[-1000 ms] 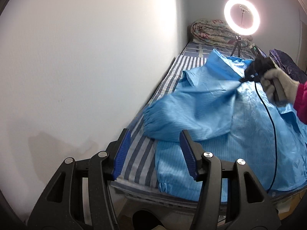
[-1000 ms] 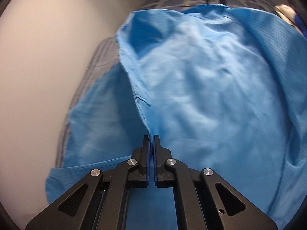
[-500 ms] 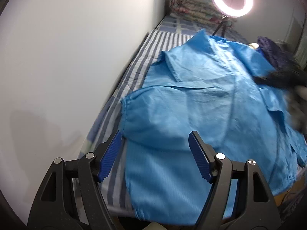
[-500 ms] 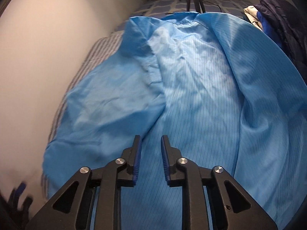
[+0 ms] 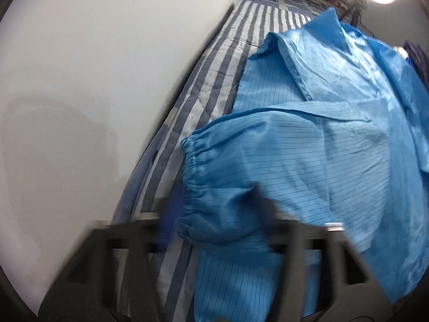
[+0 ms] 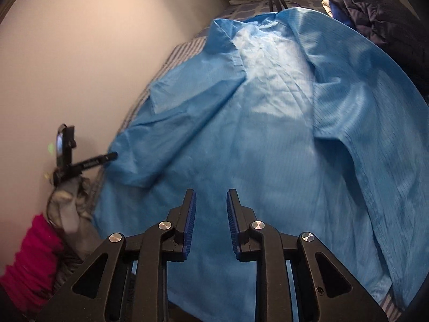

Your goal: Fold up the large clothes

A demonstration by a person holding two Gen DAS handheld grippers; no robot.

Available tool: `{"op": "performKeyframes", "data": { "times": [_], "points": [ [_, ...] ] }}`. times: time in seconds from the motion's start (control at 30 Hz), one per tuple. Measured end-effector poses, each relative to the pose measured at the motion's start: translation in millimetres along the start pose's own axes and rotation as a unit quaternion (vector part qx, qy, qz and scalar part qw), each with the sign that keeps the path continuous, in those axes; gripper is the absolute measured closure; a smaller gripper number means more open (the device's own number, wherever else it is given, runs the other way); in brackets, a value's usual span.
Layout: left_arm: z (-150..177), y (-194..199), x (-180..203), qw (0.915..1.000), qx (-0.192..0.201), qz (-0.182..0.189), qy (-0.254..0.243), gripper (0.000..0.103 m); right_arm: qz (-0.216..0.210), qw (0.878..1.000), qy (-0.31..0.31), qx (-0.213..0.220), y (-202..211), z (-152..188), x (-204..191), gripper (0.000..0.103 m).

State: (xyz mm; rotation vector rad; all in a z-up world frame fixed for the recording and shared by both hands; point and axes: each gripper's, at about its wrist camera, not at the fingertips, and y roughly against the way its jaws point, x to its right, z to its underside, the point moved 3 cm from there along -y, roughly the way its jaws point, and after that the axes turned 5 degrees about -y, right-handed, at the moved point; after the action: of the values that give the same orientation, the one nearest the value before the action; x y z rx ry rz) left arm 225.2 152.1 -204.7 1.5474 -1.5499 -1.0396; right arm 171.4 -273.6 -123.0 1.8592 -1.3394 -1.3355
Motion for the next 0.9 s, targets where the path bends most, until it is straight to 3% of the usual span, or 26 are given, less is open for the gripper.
{"op": "performKeyframes", "data": {
  "times": [0.03,0.2,0.3,0.43,0.57,0.7,0.9],
  "points": [
    [-2,0,4,0.9999,0.002,-0.004,-0.009,0.096,0.002,1.0,0.0,-0.004,-3,2,1,0.081],
    [-6,32,19,0.9971,0.064,-0.013,-0.039,0.1,0.004,1.0,-0.009,0.003,0,4,9,0.081],
    [-2,65,29,0.9929,0.107,0.01,-0.05,0.1,0.0,1.0,-0.017,0.007,1,1,13,0.081],
    [19,120,61,0.9796,0.165,0.053,-0.102,0.1,-0.005,1.0,-0.028,0.004,-3,-3,16,0.081],
    [51,158,111,0.9608,0.194,0.092,-0.175,0.1,-0.009,0.999,-0.038,0.013,0,-12,18,0.081],
    [85,175,161,0.9413,0.197,0.125,-0.243,0.1,-0.011,0.998,-0.049,0.03,9,-19,23,0.081],
    [138,198,235,0.8946,0.211,0.15,-0.364,0.1,-0.015,0.996,-0.073,0.051,26,-21,36,0.081]
  ]
}}
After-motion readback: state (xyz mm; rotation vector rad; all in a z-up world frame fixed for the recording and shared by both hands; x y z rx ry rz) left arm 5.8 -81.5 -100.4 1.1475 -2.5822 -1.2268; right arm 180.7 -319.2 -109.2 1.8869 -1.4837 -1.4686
